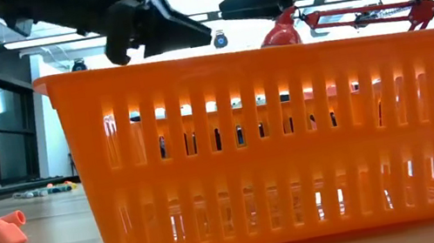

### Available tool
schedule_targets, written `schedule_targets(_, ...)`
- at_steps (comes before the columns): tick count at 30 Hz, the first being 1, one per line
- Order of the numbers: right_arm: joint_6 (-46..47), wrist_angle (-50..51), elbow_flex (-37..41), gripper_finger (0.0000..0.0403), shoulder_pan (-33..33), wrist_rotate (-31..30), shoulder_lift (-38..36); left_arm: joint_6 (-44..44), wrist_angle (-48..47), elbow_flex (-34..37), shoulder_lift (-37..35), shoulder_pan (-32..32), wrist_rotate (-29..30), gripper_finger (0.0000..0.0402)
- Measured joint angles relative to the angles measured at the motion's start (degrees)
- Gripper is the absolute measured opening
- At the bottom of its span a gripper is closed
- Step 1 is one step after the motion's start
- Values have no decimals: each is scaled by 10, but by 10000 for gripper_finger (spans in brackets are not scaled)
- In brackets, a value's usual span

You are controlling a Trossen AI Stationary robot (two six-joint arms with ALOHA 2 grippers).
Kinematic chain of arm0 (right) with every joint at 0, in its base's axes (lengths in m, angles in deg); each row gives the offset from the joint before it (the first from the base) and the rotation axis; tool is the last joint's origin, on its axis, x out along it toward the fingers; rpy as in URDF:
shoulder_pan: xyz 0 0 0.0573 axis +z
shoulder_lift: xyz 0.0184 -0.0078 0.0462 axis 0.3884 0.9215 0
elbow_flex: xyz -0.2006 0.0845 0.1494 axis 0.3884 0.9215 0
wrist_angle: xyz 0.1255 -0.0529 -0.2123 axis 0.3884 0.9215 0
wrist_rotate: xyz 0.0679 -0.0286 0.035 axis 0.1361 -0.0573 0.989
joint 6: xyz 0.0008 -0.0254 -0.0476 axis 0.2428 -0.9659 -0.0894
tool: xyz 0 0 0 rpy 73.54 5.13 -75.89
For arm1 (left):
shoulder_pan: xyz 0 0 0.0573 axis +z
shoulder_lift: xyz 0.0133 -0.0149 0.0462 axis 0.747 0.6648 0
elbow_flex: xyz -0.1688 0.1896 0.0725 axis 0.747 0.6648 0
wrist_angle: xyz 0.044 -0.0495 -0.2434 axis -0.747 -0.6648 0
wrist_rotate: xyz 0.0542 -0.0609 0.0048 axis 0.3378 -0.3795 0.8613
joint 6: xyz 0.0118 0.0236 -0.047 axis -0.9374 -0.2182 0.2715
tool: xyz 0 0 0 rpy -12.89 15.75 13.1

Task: Sort crayons
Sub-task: Put the white crayon into the black bin

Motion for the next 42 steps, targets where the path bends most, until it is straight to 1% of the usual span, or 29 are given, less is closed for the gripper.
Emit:
schedule_targets(3, 7, -1, 0, 197, 0, 0, 0, 57, 13, 54, -58, 44, -60, 170)
schedule_targets(5, 9, -1, 0, 197, 0, 0, 0, 94, 48, 98, -97, 75, -97, 170)
schedule_targets(10, 9, -1, 0, 197, 0, 0, 0, 183, 218, 202, -175, 144, -194, 170)
schedule_targets(13, 9, -4, 0, 197, 0, 0, 0, 229, 274, 237, -201, 174, -238, 170)
schedule_targets(17, 9, -8, 0, 197, 0, 0, 0, 253, 275, 243, -210, 192, -277, 170)
schedule_targets(21, 9, -10, 0, 197, 0, 0, 0, 252, 272, 244, -209, 194, -291, 170)
schedule_targets(31, 11, -2, 0, 197, 0, 0, 0, 252, 272, 244, -209, 193, -292, 170)
schedule_targets(34, 40, 22, 0, 197, 0, -1, 0, 252, 272, 244, -209, 193, -287, 170)
schedule_targets(36, 81, 74, 0, 197, 0, -15, -1, 253, 272, 244, -209, 193, -285, 170)
schedule_targets(38, 125, 151, 0, 197, 0, -40, -3, 253, 272, 244, -209, 193, -284, 170)
schedule_targets(42, 241, 346, 0, 197, -2, -70, -10, 253, 269, 244, -209, 193, -284, 170)
